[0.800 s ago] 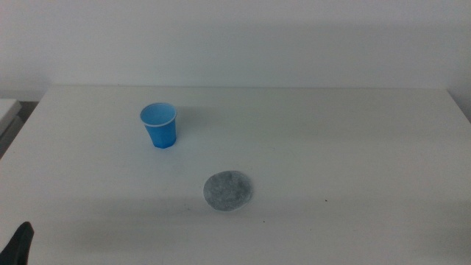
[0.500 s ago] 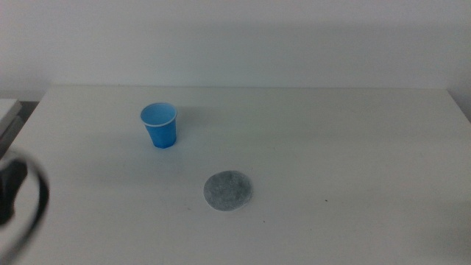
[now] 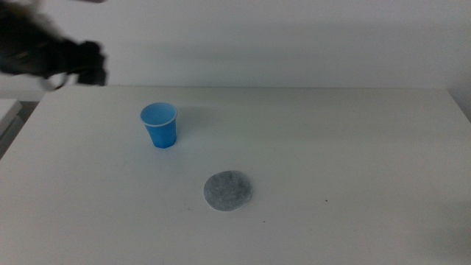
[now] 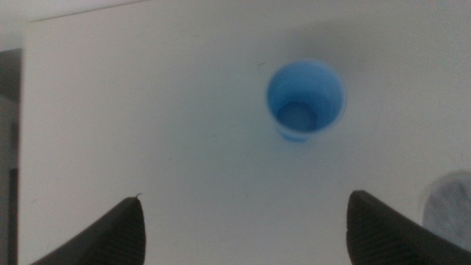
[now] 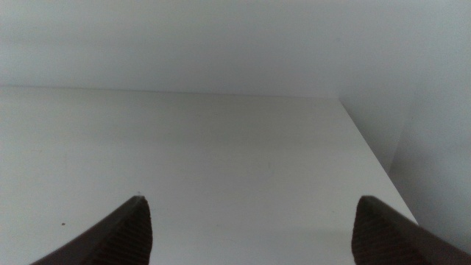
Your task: Place an empty cup on a cup mat.
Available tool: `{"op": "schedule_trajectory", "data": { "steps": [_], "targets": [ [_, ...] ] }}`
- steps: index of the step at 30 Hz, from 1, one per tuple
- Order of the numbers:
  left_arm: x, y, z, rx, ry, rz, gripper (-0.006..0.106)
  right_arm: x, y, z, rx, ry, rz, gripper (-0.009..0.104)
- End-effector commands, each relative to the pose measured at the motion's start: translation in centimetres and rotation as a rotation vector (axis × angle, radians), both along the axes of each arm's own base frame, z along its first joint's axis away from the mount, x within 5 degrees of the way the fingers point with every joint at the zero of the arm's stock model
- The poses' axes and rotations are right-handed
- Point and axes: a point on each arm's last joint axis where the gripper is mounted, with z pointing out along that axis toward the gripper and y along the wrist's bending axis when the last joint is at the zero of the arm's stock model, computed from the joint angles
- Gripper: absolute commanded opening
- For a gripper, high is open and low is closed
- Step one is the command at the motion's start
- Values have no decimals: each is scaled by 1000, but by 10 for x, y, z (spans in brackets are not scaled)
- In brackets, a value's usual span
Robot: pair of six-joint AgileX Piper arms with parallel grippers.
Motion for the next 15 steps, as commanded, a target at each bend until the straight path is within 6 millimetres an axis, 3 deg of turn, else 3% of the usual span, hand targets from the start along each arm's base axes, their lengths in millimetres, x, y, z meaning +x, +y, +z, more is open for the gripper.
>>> {"op": "schedule_trajectory", "data": {
  "steps": [1,4,7,10,15],
  "targets": [
    [33,-15,-5,24,60,11,94,0,0,0,-11,-8,1,93],
    [75,-32,-22,44,117,-3,94,0,0,0,-11,-8,1,93],
    [104,-40,-36,30,184,2,94,0,0,0,-11,-8,1,93],
    [127,-45,-56,20,220,10,94,0,0,0,-11,-8,1,93],
    [150,-50,-98,16,314,54,94,0,0,0,-11,-8,1,93]
  ]
}}
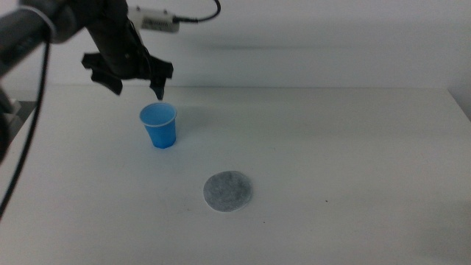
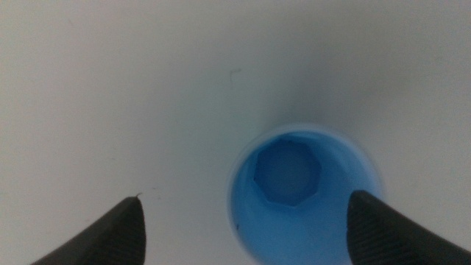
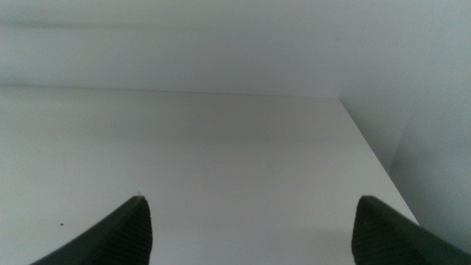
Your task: Place an empty cup on a cup mat.
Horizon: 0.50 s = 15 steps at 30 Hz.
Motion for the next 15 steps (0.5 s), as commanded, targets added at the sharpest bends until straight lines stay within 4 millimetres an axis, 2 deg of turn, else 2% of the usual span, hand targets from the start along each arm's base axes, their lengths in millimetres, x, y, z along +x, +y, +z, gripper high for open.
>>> {"op": "schedule_trajectory", "data": {
  "steps": [1,5,8,9,11,15],
  "targets": [
    [6,-3,-15,-8,38,19,94,0,0,0,-11,-8,1,93],
    [11,-4,-40,-1,95,35,93,0,0,0,-11,-8,1,93],
    [13,-4,-53,6,125,35,85,0,0,0,-11,-8,1,93],
    [14,-4,-57,8,135,36,79,0,0,0,-11,-8,1,93],
    [14,-2,-58,10,145,48,59,0,0,0,-11,-8,1,93],
    [11,1,-56,-45,187,88,8,0,0,0,-11,-8,1,93]
  ]
}}
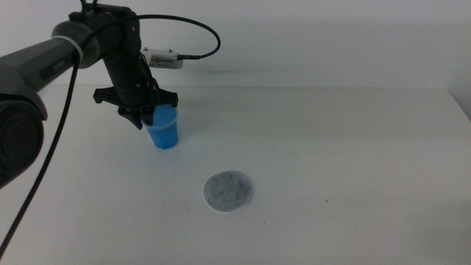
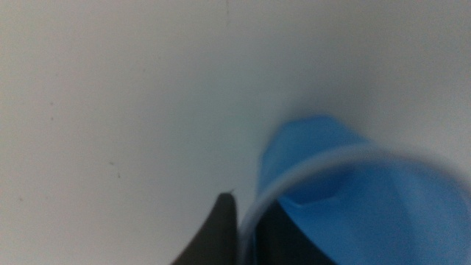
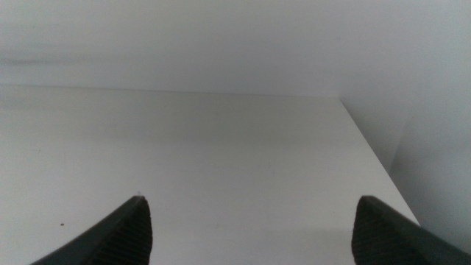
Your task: Place an empty cup on a cup mat.
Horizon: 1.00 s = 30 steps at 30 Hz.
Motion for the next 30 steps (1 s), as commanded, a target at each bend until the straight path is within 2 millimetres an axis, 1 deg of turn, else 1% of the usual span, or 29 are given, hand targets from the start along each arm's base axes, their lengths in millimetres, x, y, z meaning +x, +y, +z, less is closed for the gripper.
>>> {"op": "schedule_trajectory", "data": {
  "steps": [1,3,5,7,8,10,11,13,15,16,19,22,25,30],
  "targets": [
    [-1,1,11,-44,-3,33,-2,0,0,0,-11,-8,1,93],
    [-5,-2,25,-68,-30,39,-2,0,0,0,-11,-8,1,93],
    [-12,-14,41,-87,-59,20,-2,0,0,0,-11,-8,1,93],
    [-24,-37,60,-95,-93,-25,-2,0,0,0,-11,-8,1,93],
    [-30,-47,66,-96,-102,-44,-2,0,0,0,-11,-8,1,93],
    [-47,-73,74,-92,-107,-81,-2,0,0,0,-11,-8,1,93],
    [-56,-85,75,-89,-101,-96,-2,0,0,0,-11,-8,1,93],
    [-74,-105,70,-87,-68,-126,-2,0,0,0,-11,-8,1,93],
    [-88,-117,57,-71,-16,-141,-2,0,0,0,-11,-8,1,93],
    [-96,-122,52,-62,9,-148,-2,0,0,0,-11,-8,1,93],
    [-112,-128,30,-38,84,-156,-2,0,0,0,-11,-8,1,93],
    [-119,-130,11,-66,118,-153,-2,0,0,0,-11,-8,1,93],
    [-121,-133,0,-119,105,-157,-2,0,0,0,-11,-8,1,93],
    [-121,-134,-3,-138,99,-151,-2,0,0,0,-11,-8,1,93]
  ]
}}
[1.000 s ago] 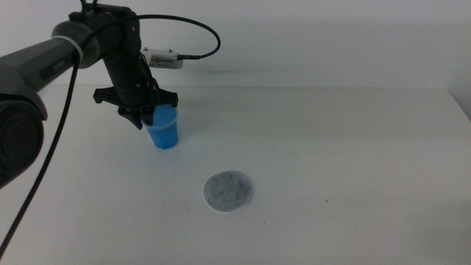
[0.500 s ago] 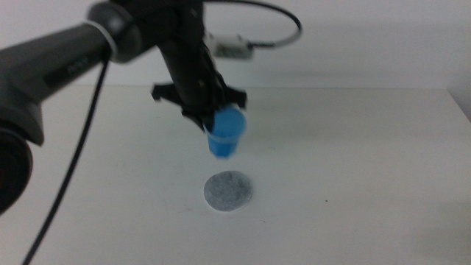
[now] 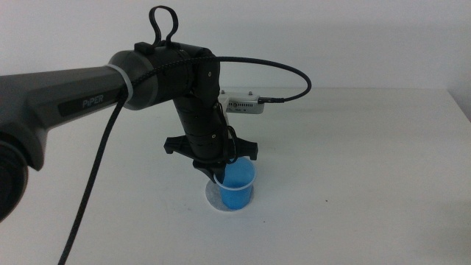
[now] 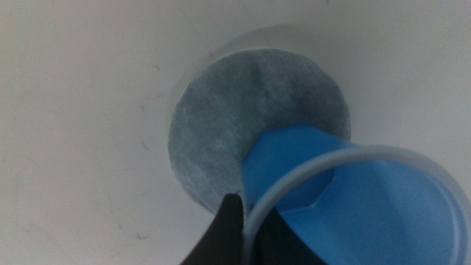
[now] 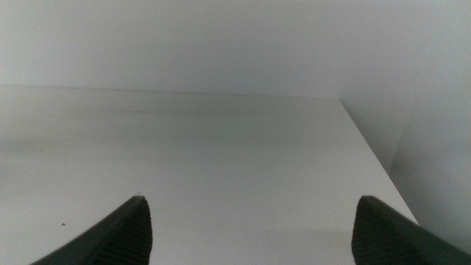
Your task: Place an empty cup on a cup mat.
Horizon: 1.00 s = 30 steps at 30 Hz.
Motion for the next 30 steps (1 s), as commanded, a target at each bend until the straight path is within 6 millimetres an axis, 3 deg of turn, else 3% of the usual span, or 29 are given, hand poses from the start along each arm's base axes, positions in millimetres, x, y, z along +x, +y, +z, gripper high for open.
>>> {"op": "schedule_trajectory", "data": {
  "steps": [1,4,6,9,12,13,18,22,26,30],
  "targets": [
    [-1,-2,-6,1,-4,-4,-2,0,0,0,-11,-8,1,93],
    [1,1,-7,12,-6,6,1,0,0,0,-11,-8,1,93],
    [3,7,-4,32,-16,3,13,0,0,0,-11,-8,1,93],
    [5,15,6,61,-55,-10,41,0,0,0,-11,-8,1,93],
    [7,28,28,102,-145,-30,84,0,0,0,-11,-8,1,93],
    [6,32,37,97,-168,-22,94,0,0,0,-11,-8,1,93],
    [-15,48,90,37,-264,-32,94,0,0,0,-11,-8,1,93],
    [-66,79,135,-28,-524,-33,94,0,0,0,-11,-8,1,93],
    [-137,123,135,-76,-733,27,94,0,0,0,-11,-8,1,93],
    [-187,152,125,-150,-1015,10,94,0,0,0,-11,-8,1,93]
  ]
}}
